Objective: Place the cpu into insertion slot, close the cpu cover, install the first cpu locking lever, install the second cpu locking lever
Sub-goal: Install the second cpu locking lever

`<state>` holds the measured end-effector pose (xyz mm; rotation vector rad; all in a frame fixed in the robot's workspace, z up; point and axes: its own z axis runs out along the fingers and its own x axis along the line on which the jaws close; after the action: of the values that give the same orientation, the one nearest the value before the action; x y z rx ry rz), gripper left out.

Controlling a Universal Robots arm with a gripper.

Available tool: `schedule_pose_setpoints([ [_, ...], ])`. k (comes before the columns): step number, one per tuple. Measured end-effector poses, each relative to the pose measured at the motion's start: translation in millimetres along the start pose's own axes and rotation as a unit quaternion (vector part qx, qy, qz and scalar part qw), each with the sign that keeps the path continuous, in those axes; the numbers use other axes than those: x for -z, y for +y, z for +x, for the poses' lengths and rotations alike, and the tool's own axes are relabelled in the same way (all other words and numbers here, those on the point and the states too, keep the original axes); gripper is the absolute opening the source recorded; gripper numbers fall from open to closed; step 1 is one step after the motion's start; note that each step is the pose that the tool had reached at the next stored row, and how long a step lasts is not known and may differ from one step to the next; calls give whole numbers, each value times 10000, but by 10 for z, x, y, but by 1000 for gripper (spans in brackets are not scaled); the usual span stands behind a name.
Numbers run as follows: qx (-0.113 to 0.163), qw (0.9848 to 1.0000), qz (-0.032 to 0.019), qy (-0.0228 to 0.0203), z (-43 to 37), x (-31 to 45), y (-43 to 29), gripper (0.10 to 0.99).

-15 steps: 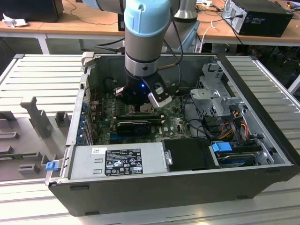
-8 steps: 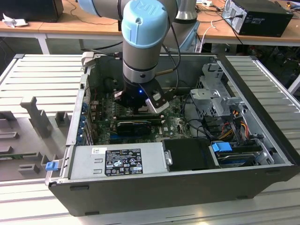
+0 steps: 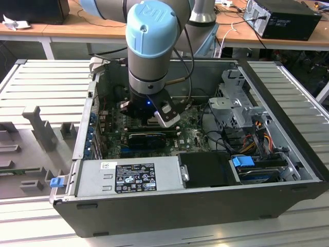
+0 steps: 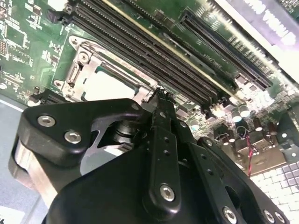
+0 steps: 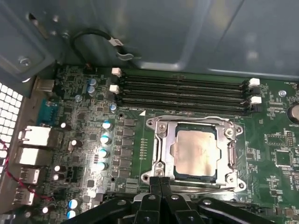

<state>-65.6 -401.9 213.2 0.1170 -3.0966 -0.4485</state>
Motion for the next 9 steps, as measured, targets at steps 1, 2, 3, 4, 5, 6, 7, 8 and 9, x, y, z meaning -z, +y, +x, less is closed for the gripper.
schedule_pose_setpoints([
  [1,0,10000,-42,-4,19,7,-35,106],
  [2,0,10000,-55,-4,29,10,-50,106],
  [3,1,10000,-67,-5,33,13,-65,106],
  [4,0,10000,-78,-6,44,17,-81,106],
  [5,1,10000,-83,-6,48,18,-88,106],
  [6,0,10000,-87,-6,53,16,-90,106],
  [7,2,10000,-99,-8,55,-2,-94,106],
  [8,1,9999,-110,-8,60,-35,-104,106],
  [9,1,9999,-115,-8,68,-68,-113,106],
])
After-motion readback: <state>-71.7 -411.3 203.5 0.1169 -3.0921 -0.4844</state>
